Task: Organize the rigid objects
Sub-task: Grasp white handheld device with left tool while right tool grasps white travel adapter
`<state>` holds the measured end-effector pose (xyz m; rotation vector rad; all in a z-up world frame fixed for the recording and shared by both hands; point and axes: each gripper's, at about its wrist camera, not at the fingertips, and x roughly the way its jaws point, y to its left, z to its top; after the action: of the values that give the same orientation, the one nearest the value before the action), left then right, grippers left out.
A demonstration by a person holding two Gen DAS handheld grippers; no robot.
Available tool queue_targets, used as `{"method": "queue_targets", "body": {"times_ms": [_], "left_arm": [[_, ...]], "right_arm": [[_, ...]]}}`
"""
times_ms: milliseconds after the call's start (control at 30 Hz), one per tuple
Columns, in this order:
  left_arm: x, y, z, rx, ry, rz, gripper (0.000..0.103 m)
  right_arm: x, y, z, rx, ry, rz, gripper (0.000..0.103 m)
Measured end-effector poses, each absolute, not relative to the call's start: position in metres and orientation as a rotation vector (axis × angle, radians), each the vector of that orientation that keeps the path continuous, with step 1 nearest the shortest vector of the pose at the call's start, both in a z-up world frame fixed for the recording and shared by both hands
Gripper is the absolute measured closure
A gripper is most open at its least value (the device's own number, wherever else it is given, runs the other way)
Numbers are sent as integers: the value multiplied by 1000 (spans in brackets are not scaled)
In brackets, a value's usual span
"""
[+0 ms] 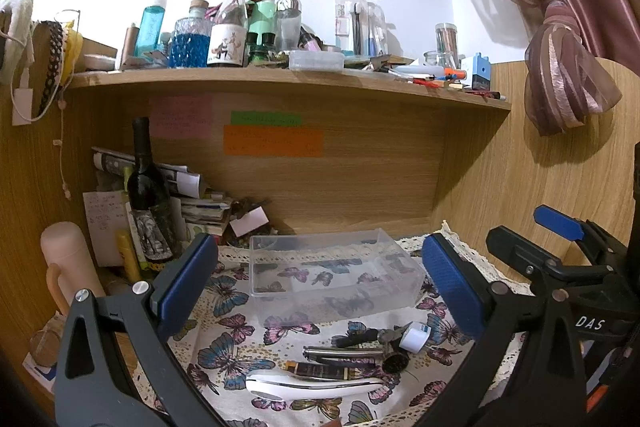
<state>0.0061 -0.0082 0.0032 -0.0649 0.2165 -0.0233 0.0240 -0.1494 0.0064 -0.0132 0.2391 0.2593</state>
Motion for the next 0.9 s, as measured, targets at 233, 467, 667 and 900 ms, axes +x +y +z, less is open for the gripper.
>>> {"method": "queue_targets", "body": {"times_ms": [233, 467, 667, 900], "left_arm": [[25, 3, -13, -83, 313, -10, 0], [44, 22, -49, -117, 445, 25, 0], [57, 29, -90, -140, 565, 58, 0], [69, 31, -133, -202, 710, 90, 2]], "right_arm": [[32, -149, -4, -45, 271, 252, 0], [51, -156, -30, -68, 369, 233, 0], [68, -162, -58, -73, 474, 234, 0], [80, -161, -87, -114, 579, 245, 2]]}}
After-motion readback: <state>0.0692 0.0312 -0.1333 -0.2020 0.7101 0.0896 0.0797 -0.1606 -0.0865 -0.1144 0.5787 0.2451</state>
